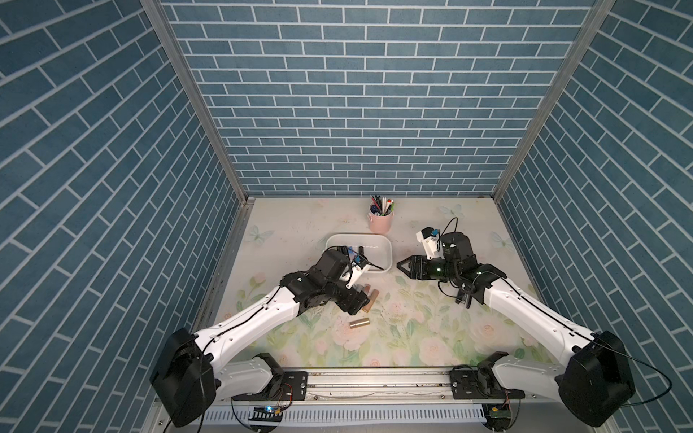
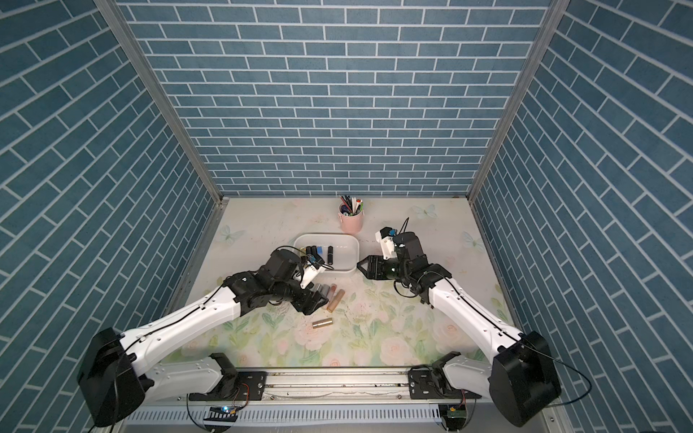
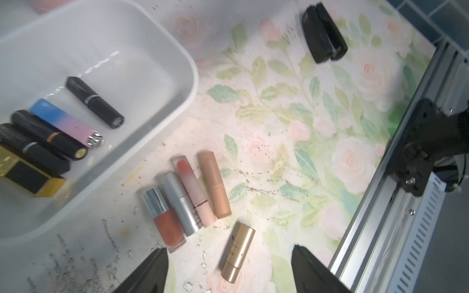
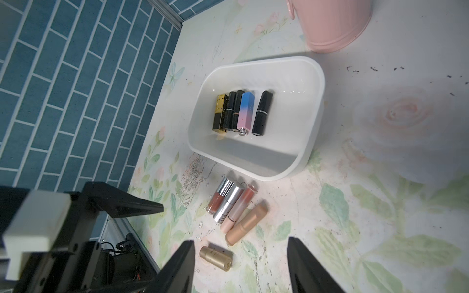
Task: Put the lipstick into the storage box
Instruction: Pick up the lipstick at the center of the board.
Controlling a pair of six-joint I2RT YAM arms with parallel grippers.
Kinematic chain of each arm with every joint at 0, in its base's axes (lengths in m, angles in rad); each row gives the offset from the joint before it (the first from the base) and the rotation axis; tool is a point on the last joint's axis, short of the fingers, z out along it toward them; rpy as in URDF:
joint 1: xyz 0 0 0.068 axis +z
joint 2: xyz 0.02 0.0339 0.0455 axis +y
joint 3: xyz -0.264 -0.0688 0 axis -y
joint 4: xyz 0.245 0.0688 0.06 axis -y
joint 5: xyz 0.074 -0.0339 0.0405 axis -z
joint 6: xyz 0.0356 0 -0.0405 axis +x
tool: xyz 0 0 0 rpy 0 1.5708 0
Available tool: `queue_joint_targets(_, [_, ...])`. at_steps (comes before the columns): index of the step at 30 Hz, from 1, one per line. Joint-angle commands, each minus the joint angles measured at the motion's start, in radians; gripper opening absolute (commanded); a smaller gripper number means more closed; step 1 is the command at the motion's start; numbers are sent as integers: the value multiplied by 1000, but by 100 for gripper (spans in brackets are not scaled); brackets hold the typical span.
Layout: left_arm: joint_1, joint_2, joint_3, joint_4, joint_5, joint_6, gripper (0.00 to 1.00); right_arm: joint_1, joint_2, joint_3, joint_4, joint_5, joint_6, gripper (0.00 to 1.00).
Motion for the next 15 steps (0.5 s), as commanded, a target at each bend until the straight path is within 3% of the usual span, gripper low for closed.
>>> queue_joint_targets(1, [-46, 74, 16, -91, -96, 111, 82, -5, -21, -17, 20, -19, 5, 62])
queue_joint_targets(3, [-69, 117, 25, -107, -155, 141, 82, -7, -25, -19, 14, -14, 3, 62])
queue_joint_targets(15, [-152, 301, 75, -130, -212, 184, 79, -6, -34, -28, 7, 9, -1, 62])
